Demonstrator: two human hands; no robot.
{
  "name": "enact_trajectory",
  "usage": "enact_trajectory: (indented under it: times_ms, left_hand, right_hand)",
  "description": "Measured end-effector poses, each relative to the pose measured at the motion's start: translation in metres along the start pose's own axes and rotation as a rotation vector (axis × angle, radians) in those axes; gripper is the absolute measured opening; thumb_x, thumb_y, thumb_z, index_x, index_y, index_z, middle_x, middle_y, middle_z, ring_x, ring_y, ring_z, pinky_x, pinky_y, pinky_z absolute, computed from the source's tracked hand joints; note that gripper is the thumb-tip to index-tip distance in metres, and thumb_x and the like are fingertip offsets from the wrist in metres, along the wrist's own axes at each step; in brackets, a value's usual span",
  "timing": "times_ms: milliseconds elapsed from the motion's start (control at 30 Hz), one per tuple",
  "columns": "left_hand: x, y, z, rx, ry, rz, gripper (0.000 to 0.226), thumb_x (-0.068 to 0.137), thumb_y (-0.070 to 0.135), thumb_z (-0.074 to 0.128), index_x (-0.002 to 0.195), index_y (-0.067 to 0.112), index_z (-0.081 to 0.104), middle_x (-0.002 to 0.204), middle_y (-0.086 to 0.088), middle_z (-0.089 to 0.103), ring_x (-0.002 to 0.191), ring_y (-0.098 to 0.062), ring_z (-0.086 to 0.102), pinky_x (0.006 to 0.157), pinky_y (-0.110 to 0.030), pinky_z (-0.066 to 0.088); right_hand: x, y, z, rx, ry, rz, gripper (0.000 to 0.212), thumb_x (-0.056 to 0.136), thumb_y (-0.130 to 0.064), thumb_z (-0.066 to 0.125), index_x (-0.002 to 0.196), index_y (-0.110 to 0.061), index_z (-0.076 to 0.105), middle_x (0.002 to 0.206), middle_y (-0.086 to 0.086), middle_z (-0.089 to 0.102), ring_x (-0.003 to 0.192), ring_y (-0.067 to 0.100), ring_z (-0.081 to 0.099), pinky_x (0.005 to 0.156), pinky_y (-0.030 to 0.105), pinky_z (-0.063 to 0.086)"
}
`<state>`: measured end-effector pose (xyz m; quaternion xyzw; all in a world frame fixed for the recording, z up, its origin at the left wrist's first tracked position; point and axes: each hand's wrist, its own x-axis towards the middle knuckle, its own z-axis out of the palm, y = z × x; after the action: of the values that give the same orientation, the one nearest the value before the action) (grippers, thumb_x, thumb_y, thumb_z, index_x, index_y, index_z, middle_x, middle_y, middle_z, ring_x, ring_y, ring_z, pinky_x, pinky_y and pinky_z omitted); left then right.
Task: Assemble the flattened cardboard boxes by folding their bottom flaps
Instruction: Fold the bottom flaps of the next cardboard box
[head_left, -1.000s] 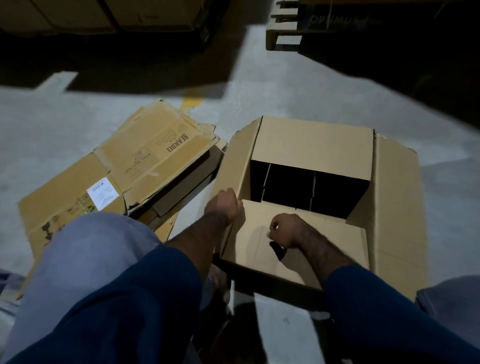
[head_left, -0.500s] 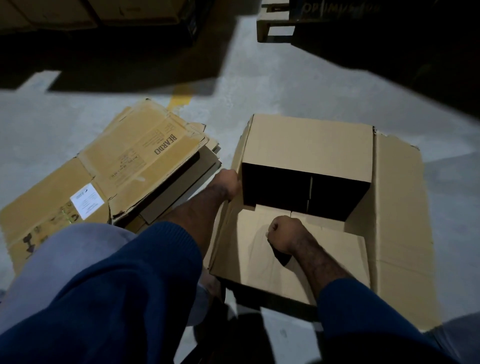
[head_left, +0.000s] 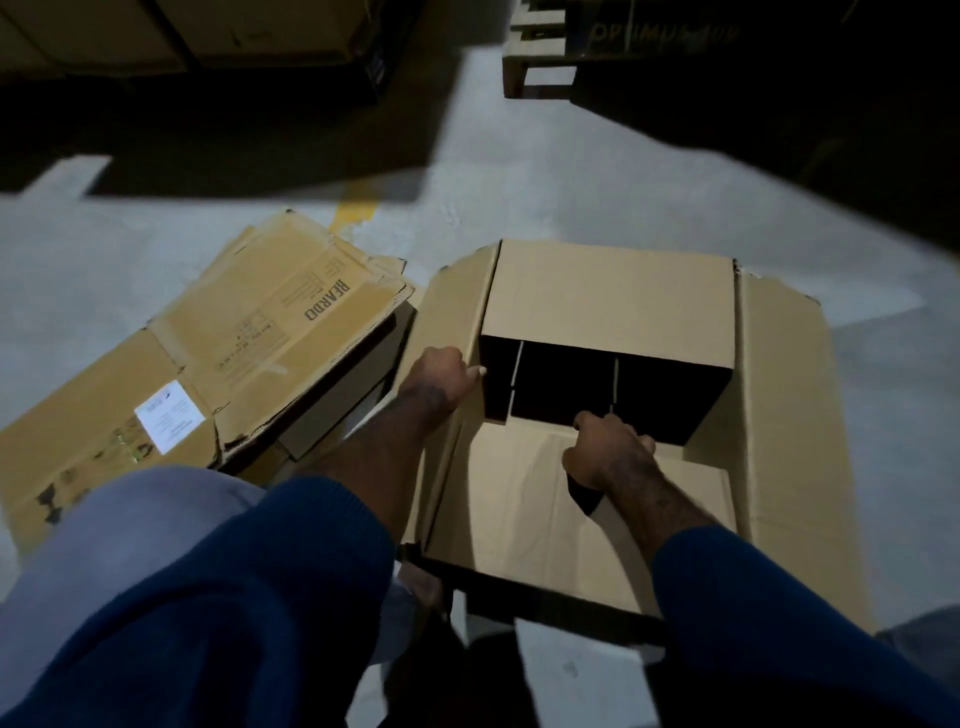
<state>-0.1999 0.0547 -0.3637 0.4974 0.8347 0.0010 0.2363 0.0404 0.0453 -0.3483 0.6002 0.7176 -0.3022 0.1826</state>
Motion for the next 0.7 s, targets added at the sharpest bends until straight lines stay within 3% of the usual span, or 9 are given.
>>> enact_trajectory:
  times_ms: [133,267,400,500,600,700]
  left_hand:
    - [-0.031,0.009,-0.018,0.033,0.017,0.017,0.039,0.096,0.049,0.059,0.105,0.012,0.065,0.105,-0.014,0.064,0.091,-0.031,0.061,0.074,-0.036,0.05]
    - [-0.08,0.038,-0.035,0.049,-0.132,0.156,0.021,0.097,0.035,0.06,0.1,0.015,0.063,0.108,-0.014,0.068,0.091,-0.03,0.064,0.075,-0.036,0.052]
    - [-0.154,0.066,-0.033,0.408,-0.335,0.4,0.032,0.097,0.039,0.058,0.114,0.014,0.067,0.119,-0.012,0.065,0.108,-0.031,0.063,0.079,-0.036,0.049]
    - [-0.19,0.07,-0.048,0.499,-0.309,0.474,0.031,0.097,0.041,0.059,0.113,0.016,0.069,0.116,-0.011,0.065,0.108,-0.03,0.063,0.08,-0.038,0.052]
    - [-0.204,0.06,-0.071,0.375,-0.217,0.465,0.025,0.098,0.04,0.057,0.101,0.018,0.067,0.108,-0.011,0.066,0.099,-0.029,0.063,0.085,-0.042,0.055]
    - [-0.216,0.043,-0.081,0.248,-0.085,0.411,0.02,0.099,0.038,0.055,0.09,0.022,0.062,0.095,-0.005,0.064,0.089,-0.026,0.06,0.079,-0.039,0.051]
  right_hand:
    - [-0.009,0.01,-0.005,0.009,-0.016,-0.004,0.05,0.094,-0.032,0.057,0.143,-0.025,0.049,0.14,0.009,0.051,0.13,0.031,0.05,0.109,0.042,0.04]
    - [-0.019,0.013,-0.007,0.018,-0.049,0.001,0.055,0.092,-0.036,0.058,0.145,-0.024,0.048,0.141,0.009,0.052,0.129,0.032,0.053,0.107,0.043,0.045]
    - [-0.034,0.012,-0.009,-0.055,-0.02,-0.005,0.05,0.095,-0.032,0.056,0.143,-0.023,0.046,0.14,0.01,0.053,0.128,0.032,0.052,0.106,0.048,0.038]
    - [-0.049,0.008,-0.018,-0.07,0.023,-0.029,0.05,0.095,-0.028,0.057,0.143,-0.022,0.047,0.136,0.01,0.056,0.124,0.031,0.053,0.106,0.047,0.038]
    - [-0.068,0.004,-0.033,-0.066,0.053,-0.058,0.043,0.093,-0.023,0.06,0.135,-0.021,0.051,0.13,0.01,0.059,0.12,0.032,0.055,0.103,0.047,0.04]
    - [-0.09,0.004,-0.048,-0.041,0.103,-0.094,0.034,0.089,-0.027,0.067,0.121,-0.024,0.055,0.116,0.007,0.06,0.11,0.03,0.056,0.092,0.043,0.04]
